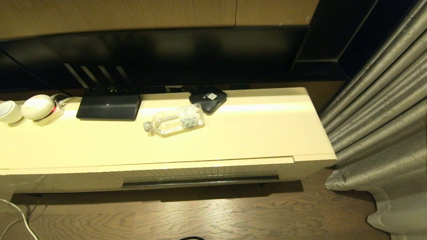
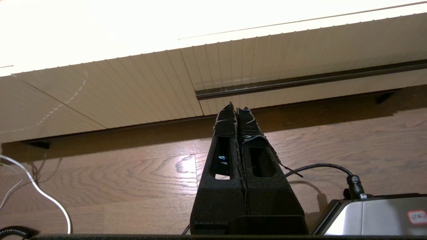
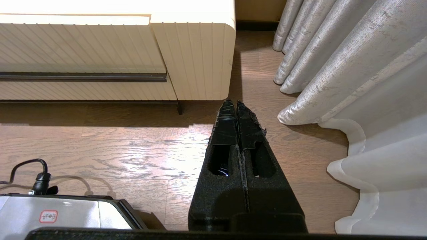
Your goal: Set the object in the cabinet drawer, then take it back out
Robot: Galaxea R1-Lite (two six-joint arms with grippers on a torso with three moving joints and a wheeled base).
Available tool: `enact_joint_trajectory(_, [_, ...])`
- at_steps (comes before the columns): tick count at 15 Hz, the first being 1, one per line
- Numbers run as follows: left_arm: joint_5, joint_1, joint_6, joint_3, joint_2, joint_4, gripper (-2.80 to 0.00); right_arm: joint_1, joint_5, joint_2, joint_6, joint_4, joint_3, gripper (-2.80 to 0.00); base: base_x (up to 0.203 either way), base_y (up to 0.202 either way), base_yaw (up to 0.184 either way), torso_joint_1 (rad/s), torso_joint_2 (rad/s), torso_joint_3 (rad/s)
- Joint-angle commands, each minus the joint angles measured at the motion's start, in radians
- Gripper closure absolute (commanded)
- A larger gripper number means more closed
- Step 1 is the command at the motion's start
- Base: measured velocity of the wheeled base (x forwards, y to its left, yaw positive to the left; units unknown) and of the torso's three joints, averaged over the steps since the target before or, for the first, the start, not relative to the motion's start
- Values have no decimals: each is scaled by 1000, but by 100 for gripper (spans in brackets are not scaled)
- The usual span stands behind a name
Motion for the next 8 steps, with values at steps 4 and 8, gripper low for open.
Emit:
enact_joint_trajectory(4, [0,0,1,3,0,0,0,0,0,1,-2,-2,0,0,0,0,0,0,0,0])
enact_joint_trajectory(8, [0,0,1,3,0,0,0,0,1,0,0,0,1,0,0,0,0,0,0,0])
